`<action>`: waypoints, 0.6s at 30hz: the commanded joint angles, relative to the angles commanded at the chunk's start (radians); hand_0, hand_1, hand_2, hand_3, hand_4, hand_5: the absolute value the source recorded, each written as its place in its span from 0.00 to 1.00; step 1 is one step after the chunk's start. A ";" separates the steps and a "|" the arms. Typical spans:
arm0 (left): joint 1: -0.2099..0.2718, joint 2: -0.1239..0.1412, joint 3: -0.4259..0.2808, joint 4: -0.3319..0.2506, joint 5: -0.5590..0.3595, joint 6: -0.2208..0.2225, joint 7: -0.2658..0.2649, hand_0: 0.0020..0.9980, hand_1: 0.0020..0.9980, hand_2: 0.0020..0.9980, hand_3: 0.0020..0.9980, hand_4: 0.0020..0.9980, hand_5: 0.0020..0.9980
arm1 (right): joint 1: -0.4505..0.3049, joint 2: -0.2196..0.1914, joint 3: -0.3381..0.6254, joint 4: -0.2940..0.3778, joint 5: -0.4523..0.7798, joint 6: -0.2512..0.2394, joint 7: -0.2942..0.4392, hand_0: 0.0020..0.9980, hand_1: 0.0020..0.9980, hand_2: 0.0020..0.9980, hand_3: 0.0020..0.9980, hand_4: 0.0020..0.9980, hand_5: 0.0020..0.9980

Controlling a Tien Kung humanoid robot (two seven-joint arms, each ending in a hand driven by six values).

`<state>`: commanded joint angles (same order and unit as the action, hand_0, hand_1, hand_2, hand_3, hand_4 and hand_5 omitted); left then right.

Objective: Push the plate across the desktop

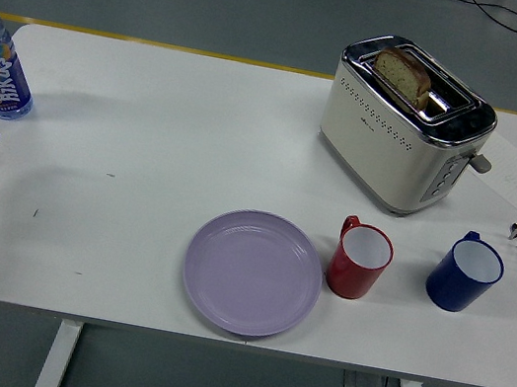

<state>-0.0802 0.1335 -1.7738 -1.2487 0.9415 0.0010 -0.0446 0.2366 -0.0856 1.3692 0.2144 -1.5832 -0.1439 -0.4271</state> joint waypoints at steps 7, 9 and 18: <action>0.001 0.002 0.006 0.001 0.000 -0.001 0.002 0.67 0.71 0.69 0.60 0.54 1.00 | -0.003 0.000 -0.004 0.001 0.005 -0.001 -0.001 0.67 0.62 0.70 0.57 0.27 0.17; 0.002 0.002 0.008 0.002 0.000 -0.001 0.002 0.67 0.71 0.69 0.59 0.54 1.00 | -0.003 0.000 -0.006 0.001 0.008 -0.001 -0.001 0.67 0.62 0.70 0.57 0.27 0.17; 0.004 0.003 0.014 0.005 -0.003 0.003 0.002 0.67 0.71 0.69 0.59 0.54 1.00 | -0.008 -0.001 -0.005 0.003 0.005 -0.001 -0.004 0.67 0.62 0.70 0.57 0.27 0.17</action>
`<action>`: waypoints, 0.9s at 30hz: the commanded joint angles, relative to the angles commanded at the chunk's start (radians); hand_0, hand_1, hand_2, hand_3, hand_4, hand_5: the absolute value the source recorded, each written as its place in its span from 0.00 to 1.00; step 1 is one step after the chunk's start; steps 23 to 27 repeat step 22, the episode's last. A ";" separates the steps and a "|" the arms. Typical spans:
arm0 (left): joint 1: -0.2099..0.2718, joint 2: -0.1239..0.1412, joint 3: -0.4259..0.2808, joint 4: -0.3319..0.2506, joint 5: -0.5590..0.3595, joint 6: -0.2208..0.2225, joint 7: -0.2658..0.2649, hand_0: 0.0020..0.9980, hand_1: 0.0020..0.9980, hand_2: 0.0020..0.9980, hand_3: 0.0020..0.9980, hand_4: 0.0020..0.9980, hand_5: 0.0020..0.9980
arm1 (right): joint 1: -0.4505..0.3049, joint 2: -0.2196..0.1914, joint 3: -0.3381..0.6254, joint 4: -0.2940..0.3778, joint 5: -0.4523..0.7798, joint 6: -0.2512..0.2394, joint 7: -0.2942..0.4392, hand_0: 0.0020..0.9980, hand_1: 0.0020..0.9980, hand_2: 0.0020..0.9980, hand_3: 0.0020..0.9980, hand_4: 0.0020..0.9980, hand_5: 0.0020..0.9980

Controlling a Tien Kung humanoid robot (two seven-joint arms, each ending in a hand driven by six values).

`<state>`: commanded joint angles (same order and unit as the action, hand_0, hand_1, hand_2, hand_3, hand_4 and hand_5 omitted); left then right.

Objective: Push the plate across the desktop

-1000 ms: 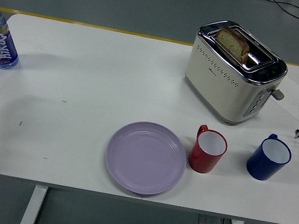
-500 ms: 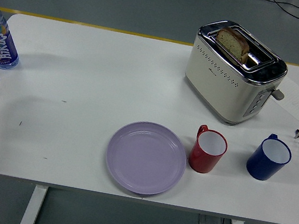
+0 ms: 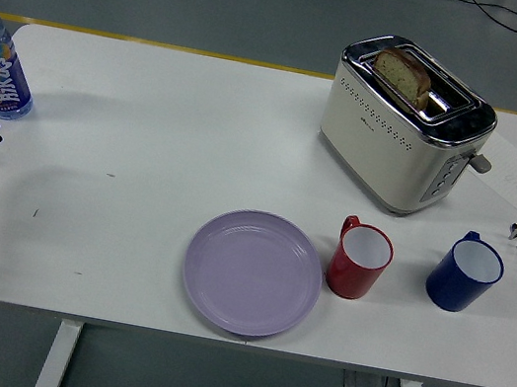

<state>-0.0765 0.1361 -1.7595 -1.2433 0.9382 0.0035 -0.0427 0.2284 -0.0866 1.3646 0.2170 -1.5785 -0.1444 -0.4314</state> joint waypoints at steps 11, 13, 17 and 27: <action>0.005 0.001 0.006 0.004 -0.003 0.004 0.001 0.67 0.71 0.69 0.60 0.55 1.00 | -0.007 0.001 0.001 0.001 -0.002 0.000 -0.002 0.67 0.62 0.70 0.57 0.27 0.17; 0.006 0.001 0.006 0.004 -0.004 0.004 0.001 0.67 0.71 0.69 0.60 0.55 1.00 | -0.007 0.001 -0.001 0.001 -0.001 0.000 -0.002 0.67 0.62 0.70 0.57 0.27 0.17; 0.006 0.002 0.006 0.005 -0.004 0.005 0.002 0.67 0.71 0.69 0.59 0.55 1.00 | -0.005 0.001 -0.005 0.000 0.005 -0.001 0.000 0.67 0.62 0.70 0.57 0.27 0.17; 0.004 0.001 0.004 0.007 -0.004 0.006 0.002 0.67 0.71 0.69 0.59 0.55 1.00 | -0.002 0.001 -0.007 -0.001 0.008 -0.001 0.001 0.67 0.62 0.70 0.57 0.27 0.17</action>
